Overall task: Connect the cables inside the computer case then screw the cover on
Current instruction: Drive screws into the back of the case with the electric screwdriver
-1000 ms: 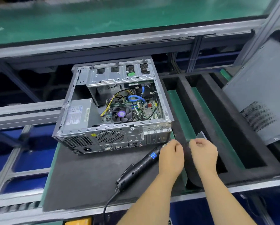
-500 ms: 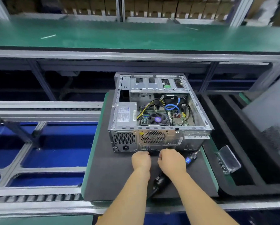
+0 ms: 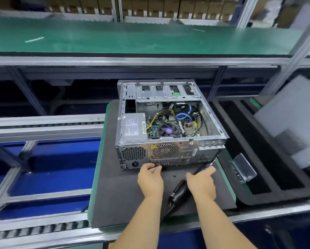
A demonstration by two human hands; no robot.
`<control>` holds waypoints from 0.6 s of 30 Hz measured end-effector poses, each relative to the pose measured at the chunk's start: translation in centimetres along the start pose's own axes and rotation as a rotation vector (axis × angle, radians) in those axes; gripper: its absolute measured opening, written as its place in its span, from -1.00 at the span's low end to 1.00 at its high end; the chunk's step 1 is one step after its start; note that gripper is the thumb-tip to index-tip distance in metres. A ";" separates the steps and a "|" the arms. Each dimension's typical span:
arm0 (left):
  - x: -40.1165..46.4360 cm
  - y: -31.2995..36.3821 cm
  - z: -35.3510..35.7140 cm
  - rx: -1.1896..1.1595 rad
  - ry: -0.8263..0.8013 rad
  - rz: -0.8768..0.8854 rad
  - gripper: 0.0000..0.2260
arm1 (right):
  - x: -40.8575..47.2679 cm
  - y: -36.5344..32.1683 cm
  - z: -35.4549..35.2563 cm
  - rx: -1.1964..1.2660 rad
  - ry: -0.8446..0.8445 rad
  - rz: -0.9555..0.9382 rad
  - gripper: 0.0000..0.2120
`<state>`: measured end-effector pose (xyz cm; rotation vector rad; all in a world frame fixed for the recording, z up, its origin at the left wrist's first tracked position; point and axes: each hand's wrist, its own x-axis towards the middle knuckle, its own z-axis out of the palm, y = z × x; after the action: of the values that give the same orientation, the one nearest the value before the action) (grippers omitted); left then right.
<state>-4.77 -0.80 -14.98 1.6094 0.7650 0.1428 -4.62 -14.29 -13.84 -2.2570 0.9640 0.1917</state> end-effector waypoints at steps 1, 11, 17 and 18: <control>0.0 0.2 0.0 -0.063 0.043 -0.048 -0.90 | 0.3 -0.1 -0.1 0.036 0.003 0.030 -0.37; -3.6 2.3 3.4 -0.727 -0.133 -0.519 -0.82 | 0.9 3.6 -3.9 0.906 -0.103 0.356 -0.62; -5.4 2.8 5.7 -0.670 -0.213 -0.575 -0.77 | 0.4 4.2 -6.9 0.813 -0.095 0.117 -0.69; -5.5 2.8 6.0 -0.666 -0.222 -0.588 -0.74 | 0.4 3.8 -6.8 0.815 -0.090 0.126 -0.67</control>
<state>-4.80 -8.83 -11.82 0.7188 0.8693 -0.1899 -7.77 -20.74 -10.80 -1.4334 0.9174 -0.0473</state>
